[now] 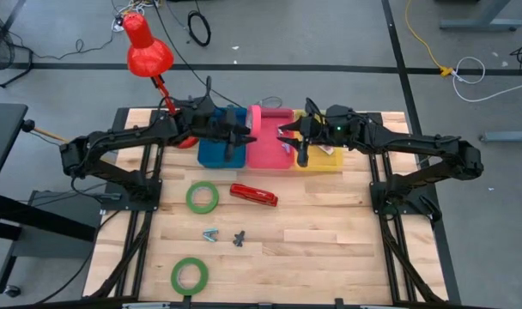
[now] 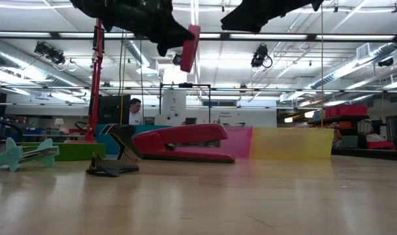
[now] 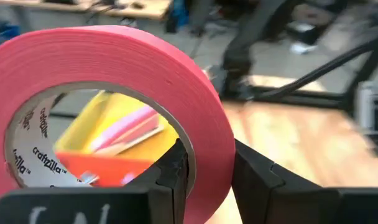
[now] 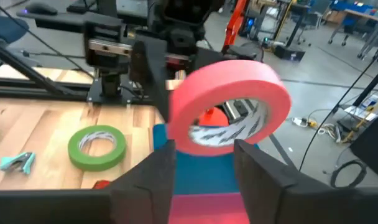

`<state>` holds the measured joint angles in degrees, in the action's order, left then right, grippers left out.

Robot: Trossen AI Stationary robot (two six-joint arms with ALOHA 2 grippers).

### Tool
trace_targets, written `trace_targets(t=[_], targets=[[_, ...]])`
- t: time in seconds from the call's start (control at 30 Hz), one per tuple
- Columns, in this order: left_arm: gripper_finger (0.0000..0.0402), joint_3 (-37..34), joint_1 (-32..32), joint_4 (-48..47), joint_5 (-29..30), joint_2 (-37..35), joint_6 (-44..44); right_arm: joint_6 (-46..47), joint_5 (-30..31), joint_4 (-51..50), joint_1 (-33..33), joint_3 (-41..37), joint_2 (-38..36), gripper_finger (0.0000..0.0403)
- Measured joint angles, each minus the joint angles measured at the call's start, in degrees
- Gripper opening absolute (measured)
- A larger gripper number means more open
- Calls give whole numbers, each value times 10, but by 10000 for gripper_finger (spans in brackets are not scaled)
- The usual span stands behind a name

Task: Pick and place Stapler, Stapler remover, tape
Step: Put the pink tape into the blue bin

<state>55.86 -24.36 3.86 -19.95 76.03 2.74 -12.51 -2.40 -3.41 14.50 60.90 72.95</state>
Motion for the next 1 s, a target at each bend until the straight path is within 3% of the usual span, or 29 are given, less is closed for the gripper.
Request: trace_targets(t=[0.13, 0.43, 0.7, 1.0], targets=[[105, 0, 0, -33, 46, 0, 20, 1, 0, -6, 0, 0, -1, 115], [105, 0, 0, -46, 53, 0, 24, 15, -37, -24, 0, 0, -55, 9], [105, 0, 0, -58, 68, 0, 27, 15, -73, -14, -8, -15, -93, 2], [105, 0, -2, -76, 78, 0, 25, 65, -76, 147, -23, -172, -182, 1]])
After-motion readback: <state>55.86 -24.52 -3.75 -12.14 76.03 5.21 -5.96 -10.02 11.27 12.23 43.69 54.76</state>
